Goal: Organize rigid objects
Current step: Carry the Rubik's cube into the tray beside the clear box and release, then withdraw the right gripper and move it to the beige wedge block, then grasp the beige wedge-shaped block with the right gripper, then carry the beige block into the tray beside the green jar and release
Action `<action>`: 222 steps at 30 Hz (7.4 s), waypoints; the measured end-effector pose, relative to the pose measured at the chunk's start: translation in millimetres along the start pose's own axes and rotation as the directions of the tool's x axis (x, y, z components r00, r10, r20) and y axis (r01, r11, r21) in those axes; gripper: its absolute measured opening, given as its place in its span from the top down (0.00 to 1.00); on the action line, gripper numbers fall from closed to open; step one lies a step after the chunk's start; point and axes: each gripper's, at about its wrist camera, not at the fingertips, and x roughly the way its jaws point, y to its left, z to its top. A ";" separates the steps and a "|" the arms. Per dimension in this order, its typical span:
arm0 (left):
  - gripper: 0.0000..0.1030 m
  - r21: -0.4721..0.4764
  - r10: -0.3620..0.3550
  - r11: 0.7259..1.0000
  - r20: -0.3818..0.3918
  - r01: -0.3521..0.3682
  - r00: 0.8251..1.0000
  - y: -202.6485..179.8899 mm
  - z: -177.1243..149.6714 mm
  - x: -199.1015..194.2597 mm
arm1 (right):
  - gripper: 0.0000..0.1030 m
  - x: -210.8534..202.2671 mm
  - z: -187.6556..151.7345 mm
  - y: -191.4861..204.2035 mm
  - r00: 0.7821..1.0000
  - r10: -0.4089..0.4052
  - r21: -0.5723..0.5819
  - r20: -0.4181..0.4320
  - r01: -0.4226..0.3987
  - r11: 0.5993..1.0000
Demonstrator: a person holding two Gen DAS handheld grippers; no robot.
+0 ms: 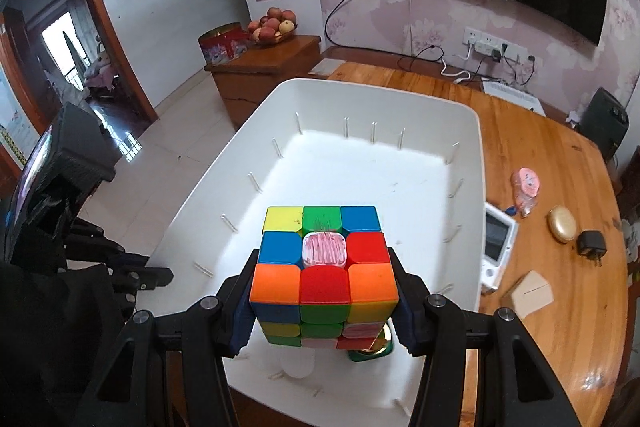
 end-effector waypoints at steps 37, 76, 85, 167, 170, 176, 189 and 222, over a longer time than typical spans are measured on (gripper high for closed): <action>0.92 -0.056 0.031 0.998 -0.004 -0.031 1.000 -2.5 -1.0 1.7 | 0.29 -17.4 -5.9 -19.1 0.997 -0.006 0.021 0.076 0.005 1.000; 0.92 -0.297 0.123 0.948 0.006 -0.116 0.992 -5.1 -3.0 0.6 | 0.22 -46.5 -37.2 -153.0 0.989 -0.106 0.101 0.104 0.096 0.990; 0.92 -0.340 0.126 0.932 -0.022 -0.126 0.992 -3.3 -1.2 1.7 | 0.22 -29.0 -46.4 -181.5 0.994 -0.099 0.111 0.048 0.093 0.989; 0.87 -0.372 0.226 0.899 -0.053 -0.229 0.973 -15.5 -1.9 0.1 | 0.38 35.2 -47.8 -205.6 0.996 -0.015 0.093 -0.089 0.023 0.995; 0.87 -0.367 0.225 0.902 -0.048 -0.226 0.973 -16.5 -2.5 0.1 | 0.38 27.6 -46.5 -200.2 0.998 -0.008 0.086 -0.065 0.013 0.996; 0.87 -0.354 0.214 0.911 -0.033 -0.211 0.976 -16.7 -5.1 -1.5 | 0.38 13.8 -42.0 -189.5 0.999 -0.008 0.076 -0.031 0.010 0.997; 0.87 -0.365 0.199 0.912 0.001 -0.185 0.980 -14.8 -11.9 -5.4 | 0.38 -24.8 -27.9 -165.0 0.997 -0.026 0.068 0.069 0.021 0.997; 0.87 -0.235 0.050 0.971 0.024 -0.043 0.998 -5.7 -21.4 -1.4 | 0.38 -6.4 -27.0 -18.1 0.996 0.075 -0.077 -0.056 -0.080 0.994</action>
